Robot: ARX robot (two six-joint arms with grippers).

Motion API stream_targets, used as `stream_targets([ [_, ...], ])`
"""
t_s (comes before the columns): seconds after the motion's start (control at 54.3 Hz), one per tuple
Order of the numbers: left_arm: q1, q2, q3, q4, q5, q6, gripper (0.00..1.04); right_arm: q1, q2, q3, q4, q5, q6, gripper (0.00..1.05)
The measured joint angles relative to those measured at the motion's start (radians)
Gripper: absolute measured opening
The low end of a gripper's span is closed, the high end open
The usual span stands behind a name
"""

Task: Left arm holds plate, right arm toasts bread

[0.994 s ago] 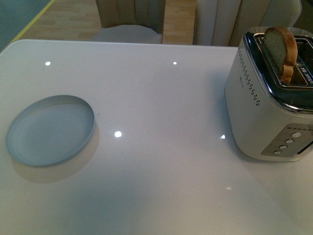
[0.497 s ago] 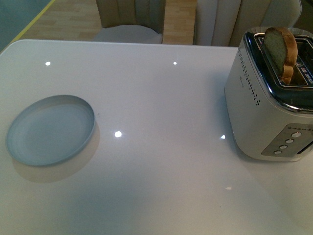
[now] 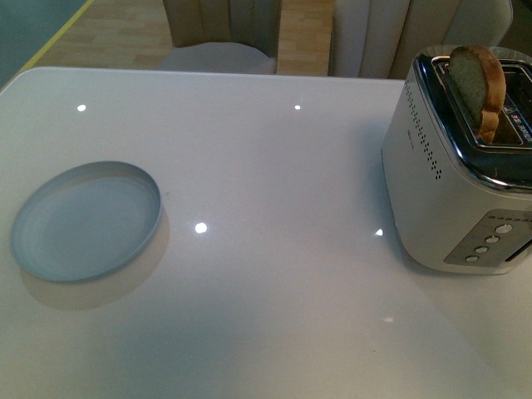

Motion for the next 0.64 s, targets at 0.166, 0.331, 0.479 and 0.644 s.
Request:
stream_targets([
  [0.166,0.000,0.000,0.000,0.000,0.000,0.000,0.98,0.000,0.000,0.000,0.000,0.000,0.000,0.96],
  [0.331,0.000,0.000,0.000,0.000,0.000,0.000,0.98,0.000,0.000,0.000,0.000,0.000,0.000,0.96],
  [0.479,0.000,0.000,0.000,0.000,0.000,0.000,0.98,0.000,0.000,0.000,0.000,0.000,0.000,0.96],
  [0.644,0.000,0.000,0.000,0.000,0.000,0.000,0.98,0.000,0.000,0.000,0.000,0.000,0.000,0.96],
])
